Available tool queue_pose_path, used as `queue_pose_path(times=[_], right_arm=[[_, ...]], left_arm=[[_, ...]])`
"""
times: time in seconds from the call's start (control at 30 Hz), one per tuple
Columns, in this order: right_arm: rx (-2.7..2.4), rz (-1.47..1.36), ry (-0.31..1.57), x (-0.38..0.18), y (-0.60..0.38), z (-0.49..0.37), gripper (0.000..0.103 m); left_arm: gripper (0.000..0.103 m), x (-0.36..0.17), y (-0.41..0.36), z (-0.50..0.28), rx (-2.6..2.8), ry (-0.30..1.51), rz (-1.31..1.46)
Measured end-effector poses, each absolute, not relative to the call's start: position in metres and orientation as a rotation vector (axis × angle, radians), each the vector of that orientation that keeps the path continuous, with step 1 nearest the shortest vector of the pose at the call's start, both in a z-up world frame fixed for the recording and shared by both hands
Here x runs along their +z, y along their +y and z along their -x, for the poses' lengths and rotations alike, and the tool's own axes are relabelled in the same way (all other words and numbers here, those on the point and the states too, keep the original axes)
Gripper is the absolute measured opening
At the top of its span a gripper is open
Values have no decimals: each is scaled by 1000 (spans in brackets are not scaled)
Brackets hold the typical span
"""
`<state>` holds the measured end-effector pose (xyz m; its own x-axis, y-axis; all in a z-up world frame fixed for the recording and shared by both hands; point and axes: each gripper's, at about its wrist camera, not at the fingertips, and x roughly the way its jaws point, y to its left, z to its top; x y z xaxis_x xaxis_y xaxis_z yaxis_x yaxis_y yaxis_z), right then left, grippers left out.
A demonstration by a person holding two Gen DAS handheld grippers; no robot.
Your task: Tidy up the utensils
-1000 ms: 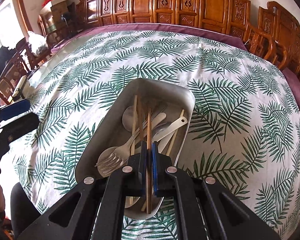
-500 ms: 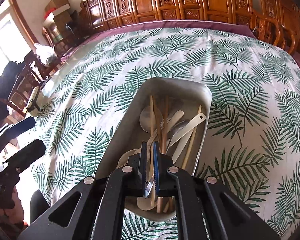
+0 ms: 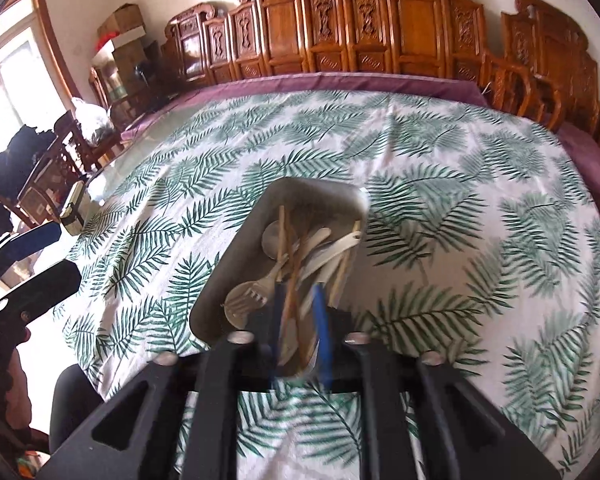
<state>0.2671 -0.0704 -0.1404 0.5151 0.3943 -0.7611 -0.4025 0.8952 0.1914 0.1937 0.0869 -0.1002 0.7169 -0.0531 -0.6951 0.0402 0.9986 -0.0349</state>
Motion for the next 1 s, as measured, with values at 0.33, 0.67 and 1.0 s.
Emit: queue_pose_path(times=[0.33,0.67,1.0], right_arm=[[403,-22,810,-110,-133,-208,85],[293,-4,739,-93,-171,-148,100],[261,-20,579,-39,-187,-102,100]], left_arm=[[95,-92,43,-149,-47,745,-17],[95,-80,6,-111,-44,706,-40],[95,-25,-5,-76,-35,595,-22]])
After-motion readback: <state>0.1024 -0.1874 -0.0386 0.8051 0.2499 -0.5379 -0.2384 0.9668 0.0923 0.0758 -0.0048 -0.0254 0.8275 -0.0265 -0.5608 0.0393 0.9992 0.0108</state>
